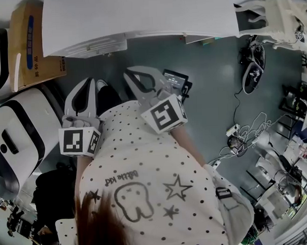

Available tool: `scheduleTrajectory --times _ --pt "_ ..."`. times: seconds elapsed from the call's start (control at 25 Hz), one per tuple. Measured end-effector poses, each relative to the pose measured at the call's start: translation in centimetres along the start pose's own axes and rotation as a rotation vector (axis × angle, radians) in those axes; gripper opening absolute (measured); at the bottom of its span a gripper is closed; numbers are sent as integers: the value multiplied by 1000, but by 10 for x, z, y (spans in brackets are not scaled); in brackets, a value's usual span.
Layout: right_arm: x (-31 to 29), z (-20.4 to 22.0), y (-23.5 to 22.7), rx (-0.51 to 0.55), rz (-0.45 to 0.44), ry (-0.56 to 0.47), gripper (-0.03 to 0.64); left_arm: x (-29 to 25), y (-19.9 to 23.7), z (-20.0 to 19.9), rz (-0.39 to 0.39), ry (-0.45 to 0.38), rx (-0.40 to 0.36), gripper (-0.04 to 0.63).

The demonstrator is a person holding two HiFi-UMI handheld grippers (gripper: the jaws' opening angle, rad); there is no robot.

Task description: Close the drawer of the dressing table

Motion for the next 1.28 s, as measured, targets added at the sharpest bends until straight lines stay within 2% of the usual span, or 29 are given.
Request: scheduleTrajectory --times 1.28 --pt "4 1 -4 40 -42 -17 -2 0 0 1 -47 -33 29 -6"
Point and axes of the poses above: the fingertips, and each gripper's own axes: x backward along the fingers, y to its left, z out of its underside, the point moved 4 cm from there along x, backward along the fingers, and after that the axes turned 14 degrees about -y, right-handed, at the moved point
